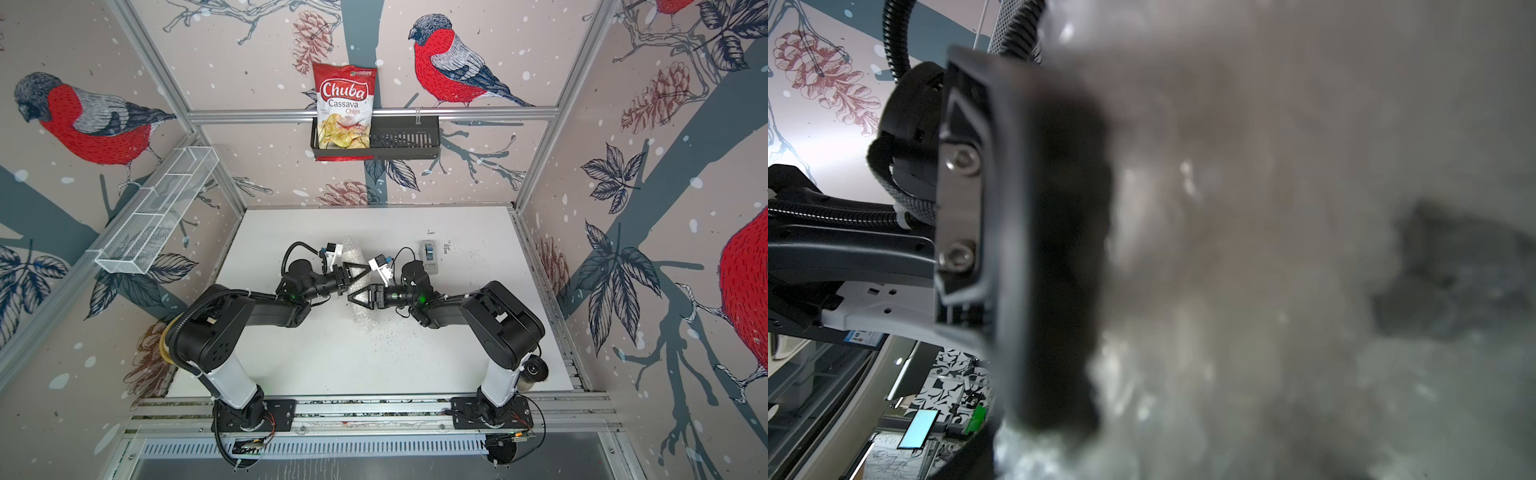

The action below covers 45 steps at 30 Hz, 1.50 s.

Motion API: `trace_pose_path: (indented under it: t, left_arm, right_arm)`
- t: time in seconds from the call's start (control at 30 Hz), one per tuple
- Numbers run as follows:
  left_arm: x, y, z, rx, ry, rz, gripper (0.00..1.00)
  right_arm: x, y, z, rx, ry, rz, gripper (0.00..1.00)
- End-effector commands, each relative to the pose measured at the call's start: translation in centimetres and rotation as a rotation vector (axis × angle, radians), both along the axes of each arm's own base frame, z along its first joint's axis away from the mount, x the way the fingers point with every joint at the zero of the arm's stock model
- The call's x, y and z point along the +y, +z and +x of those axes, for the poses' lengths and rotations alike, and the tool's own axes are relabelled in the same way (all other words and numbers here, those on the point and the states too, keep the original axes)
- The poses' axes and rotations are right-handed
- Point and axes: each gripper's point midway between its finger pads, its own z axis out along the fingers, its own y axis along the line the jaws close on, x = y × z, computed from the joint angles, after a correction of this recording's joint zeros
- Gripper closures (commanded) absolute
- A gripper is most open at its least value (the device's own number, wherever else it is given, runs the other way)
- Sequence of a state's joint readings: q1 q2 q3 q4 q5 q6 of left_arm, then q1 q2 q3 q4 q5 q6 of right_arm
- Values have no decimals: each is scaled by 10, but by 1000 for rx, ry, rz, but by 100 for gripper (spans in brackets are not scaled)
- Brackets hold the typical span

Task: Wrap vases in bubble wrap
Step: Pick up the wrapped vase from the center of the board.

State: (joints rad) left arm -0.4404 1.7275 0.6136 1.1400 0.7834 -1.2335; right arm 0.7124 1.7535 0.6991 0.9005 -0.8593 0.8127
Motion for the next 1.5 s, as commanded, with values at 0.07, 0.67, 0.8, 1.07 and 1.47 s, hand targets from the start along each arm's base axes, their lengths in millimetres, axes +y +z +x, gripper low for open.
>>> trace_pose_path:
  t: [0.07, 0.67, 0.8, 1.07, 1.47]
  left_arm:
    - [0, 24, 1, -89, 5, -58, 75]
    - [28, -8, 22, 2, 135, 65, 3]
    - [45, -30, 26, 60, 211, 163, 3]
    - [27, -45, 17, 71, 201, 243, 2]
    - [1, -41, 11, 68, 103, 18, 12]
  right_arm:
    - [1, 2, 3, -31, -23, -16, 38]
    - [-28, -31, 25, -145, -191, -361, 75]
    - [-48, -49, 44, -188, -306, -551, 76]
    - [-61, -59, 55, -304, -377, -731, 76]
    - [-30, -42, 19, -268, -156, -500, 76]
